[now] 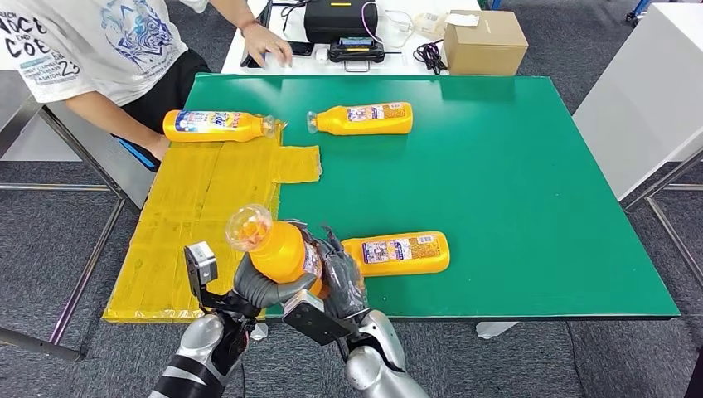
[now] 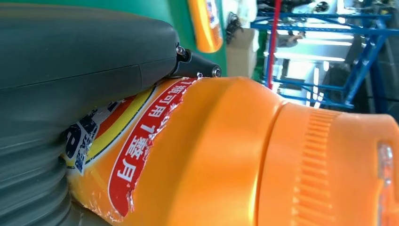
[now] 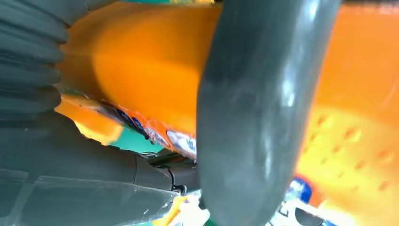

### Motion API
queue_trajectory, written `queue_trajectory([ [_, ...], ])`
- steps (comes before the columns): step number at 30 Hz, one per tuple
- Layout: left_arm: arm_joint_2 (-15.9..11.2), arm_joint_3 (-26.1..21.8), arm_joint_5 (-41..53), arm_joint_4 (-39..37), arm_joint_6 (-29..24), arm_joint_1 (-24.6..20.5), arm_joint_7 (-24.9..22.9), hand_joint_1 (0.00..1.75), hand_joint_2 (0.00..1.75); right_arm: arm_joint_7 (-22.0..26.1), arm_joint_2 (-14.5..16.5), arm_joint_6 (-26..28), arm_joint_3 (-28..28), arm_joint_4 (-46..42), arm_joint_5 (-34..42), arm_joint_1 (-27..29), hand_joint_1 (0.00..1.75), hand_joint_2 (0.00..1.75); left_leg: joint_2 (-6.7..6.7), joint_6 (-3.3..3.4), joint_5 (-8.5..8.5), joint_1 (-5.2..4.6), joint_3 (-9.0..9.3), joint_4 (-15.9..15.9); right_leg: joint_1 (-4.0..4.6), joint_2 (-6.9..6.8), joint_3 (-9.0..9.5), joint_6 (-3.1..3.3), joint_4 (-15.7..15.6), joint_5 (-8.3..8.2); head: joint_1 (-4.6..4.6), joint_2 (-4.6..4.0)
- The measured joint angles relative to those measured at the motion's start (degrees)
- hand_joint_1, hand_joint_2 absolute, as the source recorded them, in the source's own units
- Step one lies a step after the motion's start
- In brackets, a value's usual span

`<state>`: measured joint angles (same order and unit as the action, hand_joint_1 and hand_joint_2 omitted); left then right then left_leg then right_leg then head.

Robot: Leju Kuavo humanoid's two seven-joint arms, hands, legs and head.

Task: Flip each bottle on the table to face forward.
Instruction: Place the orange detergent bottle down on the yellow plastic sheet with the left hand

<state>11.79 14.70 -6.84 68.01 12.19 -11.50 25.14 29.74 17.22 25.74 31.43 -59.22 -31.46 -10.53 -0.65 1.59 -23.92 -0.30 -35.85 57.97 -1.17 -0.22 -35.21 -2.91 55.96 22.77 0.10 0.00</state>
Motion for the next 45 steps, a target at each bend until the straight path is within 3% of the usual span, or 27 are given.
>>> queue_trajectory([
  [10,1.38,0.64,3.85,4.16,-6.11,0.10,1.53,1.75,1.75,-0.88,-1.40,1.28,-0.18,-11.70,1.09,3.98,0.00,0.00,-0.04,0.00,0.00,-0.01,-0.02,0.00,0.00,-0.01,0.01,0.00,0.00,0.00,0.01,0.00],
  [15,1.25,-2.66,3.87,4.31,-11.21,-0.63,2.67,1.75,1.75,0.44,-1.99,0.81,-0.63,-19.10,5.63,5.83,0.00,0.00,0.16,-0.05,-0.03,0.01,0.05,0.00,0.01,0.12,-0.03,0.02,0.00,-0.01,-0.04,0.00],
  [21,0.74,-4.54,4.46,4.25,-11.90,-0.73,2.81,1.75,1.75,0.77,-2.23,0.53,-0.85,-23.48,6.14,6.36,0.00,0.00,0.14,-0.06,-0.01,0.03,0.04,0.00,0.02,0.15,0.00,0.03,0.01,0.00,-0.01,0.00],
  [31,0.73,-8.59,10.94,2.89,-26.93,-3.35,6.03,1.75,1.75,1.88,-2.27,2.53,-0.92,-27.68,8.54,7.45,0.00,0.00,0.11,-0.05,-0.01,0.02,0.04,0.00,0.02,0.14,-0.01,0.02,0.01,0.00,-0.02,0.00],
  [34,0.51,-8.90,21.10,2.11,-36.62,-4.37,7.79,1.75,1.75,1.82,-2.27,2.31,-0.88,-28.04,9.14,7.44,0.00,0.00,0.11,-0.05,-0.01,0.03,0.04,0.00,0.02,0.15,-0.01,0.02,0.01,-0.01,-0.01,0.00],
  [38,-0.73,-10.20,52.37,-0.94,-50.00,-7.62,3.97,1.75,1.75,1.84,-2.27,0.95,-0.69,-28.08,10.12,7.04,0.00,0.00,0.10,-0.05,0.00,0.03,0.03,0.00,0.02,0.14,0.01,0.02,0.02,-0.01,-0.01,0.00],
  [41,-2.00,-12.66,77.20,-5.36,-51.73,-11.07,-2.98,1.75,1.75,1.89,-2.27,0.00,-0.40,-28.08,10.63,6.56,0.00,0.00,0.13,-0.05,0.00,0.03,0.05,0.00,0.02,0.15,0.01,0.03,0.02,-0.02,-0.01,0.00],
  [45,-5.34,-11.30,94.06,-16.24,-50.23,-17.19,-16.71,1.75,1.75,1.81,-2.27,-1.31,-0.31,-28.12,10.90,6.27,0.00,0.00,0.15,-0.05,0.04,0.03,0.08,0.00,0.03,0.15,0.00,0.02,0.03,-0.03,-0.01,0.00],
])
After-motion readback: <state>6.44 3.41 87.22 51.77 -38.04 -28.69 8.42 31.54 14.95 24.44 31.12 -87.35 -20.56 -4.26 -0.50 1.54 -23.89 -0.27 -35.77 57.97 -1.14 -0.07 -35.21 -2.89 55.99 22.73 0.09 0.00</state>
